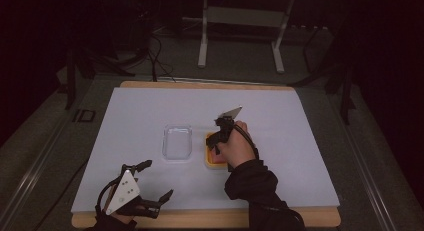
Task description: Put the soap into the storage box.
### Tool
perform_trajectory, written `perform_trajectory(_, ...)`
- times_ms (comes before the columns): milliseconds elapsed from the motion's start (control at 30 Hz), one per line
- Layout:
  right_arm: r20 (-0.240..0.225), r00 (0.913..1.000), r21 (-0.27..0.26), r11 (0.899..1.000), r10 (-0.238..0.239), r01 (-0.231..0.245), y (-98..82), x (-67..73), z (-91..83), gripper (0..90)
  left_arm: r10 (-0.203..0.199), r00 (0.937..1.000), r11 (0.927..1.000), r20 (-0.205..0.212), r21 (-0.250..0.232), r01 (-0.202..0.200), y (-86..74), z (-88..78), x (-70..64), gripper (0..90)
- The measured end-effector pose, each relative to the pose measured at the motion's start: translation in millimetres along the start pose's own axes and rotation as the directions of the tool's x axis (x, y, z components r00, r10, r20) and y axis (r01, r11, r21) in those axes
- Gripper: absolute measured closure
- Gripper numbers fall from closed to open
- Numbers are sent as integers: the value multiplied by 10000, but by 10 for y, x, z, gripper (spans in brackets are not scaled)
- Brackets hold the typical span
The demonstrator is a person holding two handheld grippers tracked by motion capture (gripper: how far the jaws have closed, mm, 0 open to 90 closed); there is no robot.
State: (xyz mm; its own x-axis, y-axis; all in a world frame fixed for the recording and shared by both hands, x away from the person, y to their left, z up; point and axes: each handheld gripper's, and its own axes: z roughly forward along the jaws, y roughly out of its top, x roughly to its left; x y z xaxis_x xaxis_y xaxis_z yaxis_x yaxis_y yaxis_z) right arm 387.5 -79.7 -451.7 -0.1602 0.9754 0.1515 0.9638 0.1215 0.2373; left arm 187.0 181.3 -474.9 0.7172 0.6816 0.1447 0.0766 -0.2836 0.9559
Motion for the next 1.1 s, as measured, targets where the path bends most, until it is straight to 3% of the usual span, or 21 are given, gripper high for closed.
perform_trajectory(167, -399, 9967, -826, 9943, -705, 670, -9, -91, -177, 310, -11, 10000, 10000, -13, 12, 11, 0, 2, 0, 6)
perform_trajectory(333, -802, 9798, -1536, 9735, -1833, 1696, -44, -181, -310, 251, -9, 10000, 10000, -5, 25, 9, -1, 7, -4, 6)
perform_trajectory(400, -1162, 9643, -1698, 9614, -2378, 2166, -60, -231, -342, 215, -14, 10000, 10000, -3, 35, 14, -2, 8, -5, 6)
perform_trajectory(433, -1379, 9471, -1951, 9455, -2898, 2608, -63, -264, -352, 206, -11, 10000, 10000, -6, 46, 11, -2, 9, -4, 6)
perform_trajectory(467, -1318, 9204, -2358, 9135, -3680, 3315, -72, -302, -364, 205, -16, 10000, 10000, 0, 53, 16, -2, 10, -3, 6)
perform_trajectory(500, -1318, 9204, -2358, 9135, -3680, 3315, -72, -302, -364, 205, -16, 10000, 10000, 0, 53, 16, -2, 10, -3, 6)
perform_trajectory(533, -1357, 9026, -2647, 8929, -4085, 3643, -96, -354, -388, 204, -8, 10000, 10000, -11, 66, 8, -4, 13, -3, 6)
perform_trajectory(600, -1484, 8892, -2943, 8778, -4327, 3780, -115, -407, -409, 202, -3, 10000, 10000, -9, 73, 3, -4, 14, -4, 6)
perform_trajectory(733, -1277, 8783, -3305, 8547, -4607, 4003, -179, -516, -456, 201, -12, 10000, 10000, -33, 71, 12, -7, 19, -4, 6)
perform_trajectory(800, -1191, 8669, -3559, 8359, -4840, 4178, -216, -569, -490, 201, -27, 10000, 10000, -41, 83, 28, -9, 22, -3, 6)
perform_trajectory(867, -1122, 8682, -3734, 8302, -4834, 4140, -252, -620, -531, 202, -35, 10000, 9999, -37, 98, 36, -11, 25, -2, 6)
perform_trajectory(900, -1092, 8651, -3839, 8236, -4895, 4175, -269, -647, -553, 202, -27, 10000, 9999, -43, 104, 28, -11, 27, -2, 6)
perform_trajectory(933, -1073, 8677, -3979, 8208, -4854, 4099, -289, -670, -575, 201, -25, 10000, 9999, -45, 106, 26, -11, 26, -3, 7)
perform_trajectory(1000, -986, 8628, -4250, 8050, -4958, 4140, -324, -727, -622, 200, -34, 10000, 10000, -42, 93, 35, -10, 25, -4, 6)
perform_trajectory(1100, -971, 8632, -4533, 7941, -4955, 4049, -383, -813, -689, 201, -37, 10000, 10000, -60, 89, 38, -11, 25, -3, 6)
